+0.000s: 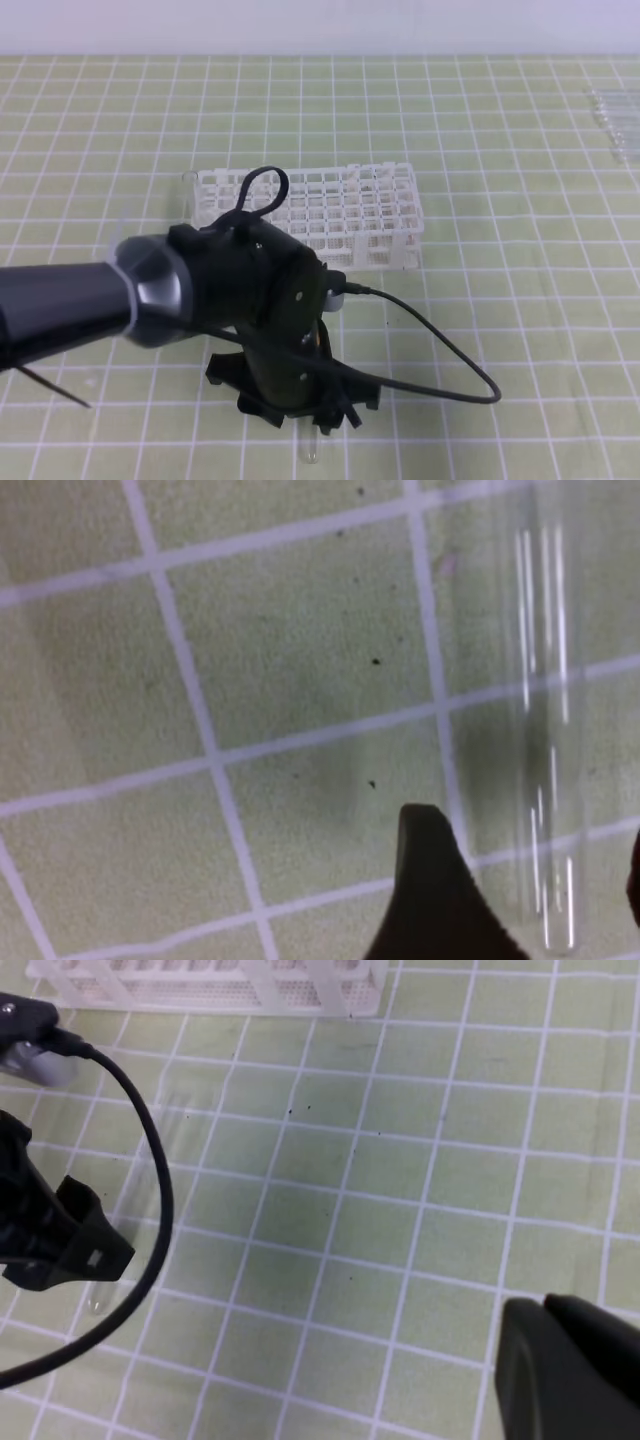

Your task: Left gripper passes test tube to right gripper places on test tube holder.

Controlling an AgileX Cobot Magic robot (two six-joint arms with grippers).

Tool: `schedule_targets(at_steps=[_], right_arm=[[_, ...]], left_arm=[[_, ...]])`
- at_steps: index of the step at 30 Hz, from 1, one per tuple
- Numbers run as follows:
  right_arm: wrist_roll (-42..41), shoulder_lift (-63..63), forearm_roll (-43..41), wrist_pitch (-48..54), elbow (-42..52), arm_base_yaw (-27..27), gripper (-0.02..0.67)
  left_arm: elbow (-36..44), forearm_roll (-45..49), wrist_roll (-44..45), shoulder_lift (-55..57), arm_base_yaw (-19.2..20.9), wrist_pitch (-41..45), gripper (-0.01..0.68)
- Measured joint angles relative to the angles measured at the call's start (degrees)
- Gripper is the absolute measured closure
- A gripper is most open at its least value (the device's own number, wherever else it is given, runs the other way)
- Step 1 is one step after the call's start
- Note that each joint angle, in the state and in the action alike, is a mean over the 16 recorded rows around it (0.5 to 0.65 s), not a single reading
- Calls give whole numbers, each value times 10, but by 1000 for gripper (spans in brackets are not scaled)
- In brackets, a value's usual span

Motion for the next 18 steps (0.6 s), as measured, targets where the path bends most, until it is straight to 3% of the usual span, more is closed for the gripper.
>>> schedule_targets(at_steps=[18], right_arm=[[-10,0,0,0,0,0,665]], left_arm=[[-66,50,-20,72,-11,72,312]])
